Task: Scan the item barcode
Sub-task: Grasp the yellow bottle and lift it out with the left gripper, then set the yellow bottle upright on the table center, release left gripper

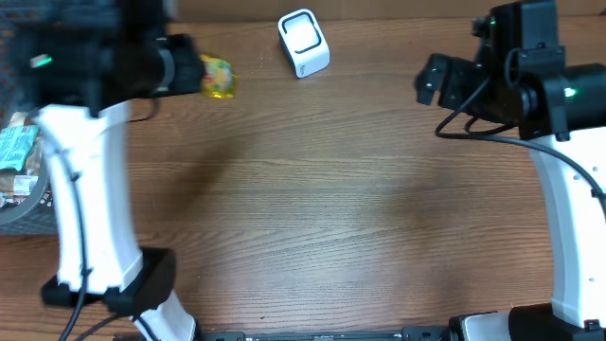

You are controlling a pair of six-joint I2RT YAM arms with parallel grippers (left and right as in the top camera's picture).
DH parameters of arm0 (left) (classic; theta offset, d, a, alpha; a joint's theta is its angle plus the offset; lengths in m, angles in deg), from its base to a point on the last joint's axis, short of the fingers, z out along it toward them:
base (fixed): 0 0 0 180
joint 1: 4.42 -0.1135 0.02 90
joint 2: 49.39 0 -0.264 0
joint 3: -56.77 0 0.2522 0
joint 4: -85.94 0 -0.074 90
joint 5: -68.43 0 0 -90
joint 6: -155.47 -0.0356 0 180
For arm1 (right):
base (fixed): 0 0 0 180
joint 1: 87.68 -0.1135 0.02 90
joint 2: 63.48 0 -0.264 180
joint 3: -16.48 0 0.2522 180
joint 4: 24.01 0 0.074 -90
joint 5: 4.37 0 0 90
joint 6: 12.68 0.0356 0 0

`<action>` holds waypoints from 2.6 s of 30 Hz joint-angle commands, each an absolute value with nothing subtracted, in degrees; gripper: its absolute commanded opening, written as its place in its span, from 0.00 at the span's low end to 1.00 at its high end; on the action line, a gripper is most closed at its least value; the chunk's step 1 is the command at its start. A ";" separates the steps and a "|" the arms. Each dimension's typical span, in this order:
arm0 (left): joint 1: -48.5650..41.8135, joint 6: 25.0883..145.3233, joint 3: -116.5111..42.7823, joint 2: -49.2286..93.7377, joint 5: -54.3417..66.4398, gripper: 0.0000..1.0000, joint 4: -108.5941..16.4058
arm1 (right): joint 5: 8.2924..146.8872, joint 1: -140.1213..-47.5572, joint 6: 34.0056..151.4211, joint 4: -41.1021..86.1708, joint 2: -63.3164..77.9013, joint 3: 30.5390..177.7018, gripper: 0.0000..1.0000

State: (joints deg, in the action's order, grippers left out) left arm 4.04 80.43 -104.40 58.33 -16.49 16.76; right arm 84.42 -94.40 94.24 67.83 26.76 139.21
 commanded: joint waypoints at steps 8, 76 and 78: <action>22.47 91.84 -104.69 72.84 -23.92 0.15 16.38 | 85.97 -87.91 95.80 71.13 26.34 140.09 1.00; 35.98 101.37 -96.07 89.72 -27.11 0.76 10.94 | 85.99 -87.93 95.77 70.00 26.36 136.26 1.00; 35.63 100.49 -97.32 89.26 -27.06 0.78 11.09 | 85.99 -87.93 95.77 70.00 26.36 136.26 1.00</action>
State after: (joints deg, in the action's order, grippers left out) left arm 35.98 102.40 -95.99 89.78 -27.65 10.81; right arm 85.67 -88.04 95.36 70.30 26.80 136.35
